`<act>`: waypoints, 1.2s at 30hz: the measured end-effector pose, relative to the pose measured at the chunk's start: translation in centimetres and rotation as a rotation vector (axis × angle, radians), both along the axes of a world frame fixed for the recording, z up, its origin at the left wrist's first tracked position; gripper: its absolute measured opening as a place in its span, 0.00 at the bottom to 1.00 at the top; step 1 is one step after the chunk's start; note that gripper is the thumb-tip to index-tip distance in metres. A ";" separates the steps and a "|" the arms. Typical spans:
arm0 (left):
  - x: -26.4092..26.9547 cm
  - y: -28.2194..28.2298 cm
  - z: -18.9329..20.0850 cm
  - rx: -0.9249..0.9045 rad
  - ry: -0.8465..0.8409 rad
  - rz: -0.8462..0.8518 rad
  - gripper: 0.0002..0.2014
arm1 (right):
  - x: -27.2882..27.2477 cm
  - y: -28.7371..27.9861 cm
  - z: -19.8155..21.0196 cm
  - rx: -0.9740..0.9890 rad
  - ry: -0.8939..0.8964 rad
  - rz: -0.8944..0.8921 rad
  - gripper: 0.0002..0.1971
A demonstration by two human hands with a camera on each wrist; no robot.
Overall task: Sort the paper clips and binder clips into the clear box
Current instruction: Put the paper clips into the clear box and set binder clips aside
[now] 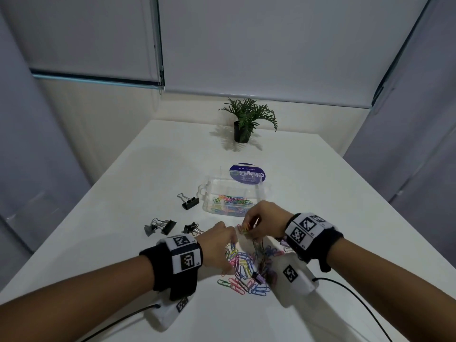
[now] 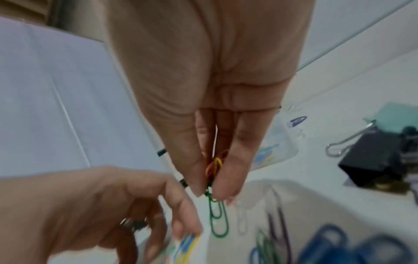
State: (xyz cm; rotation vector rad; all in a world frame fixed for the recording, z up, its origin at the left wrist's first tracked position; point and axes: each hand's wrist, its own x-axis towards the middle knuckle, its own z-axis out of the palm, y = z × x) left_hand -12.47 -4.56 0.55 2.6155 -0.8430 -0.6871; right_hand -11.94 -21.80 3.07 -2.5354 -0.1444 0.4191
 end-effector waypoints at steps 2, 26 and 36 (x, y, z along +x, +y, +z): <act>0.3 -0.3 -0.1 -0.021 0.002 -0.011 0.28 | 0.7 -0.9 0.8 0.082 -0.003 -0.048 0.03; 1.8 -1.1 -0.2 -0.103 -0.023 -0.007 0.07 | 1.5 -2.5 1.2 0.007 -0.243 -0.090 0.12; 5.2 -0.4 1.3 -0.400 0.051 0.212 0.10 | -1.8 -1.5 -0.1 -0.425 0.102 0.138 0.25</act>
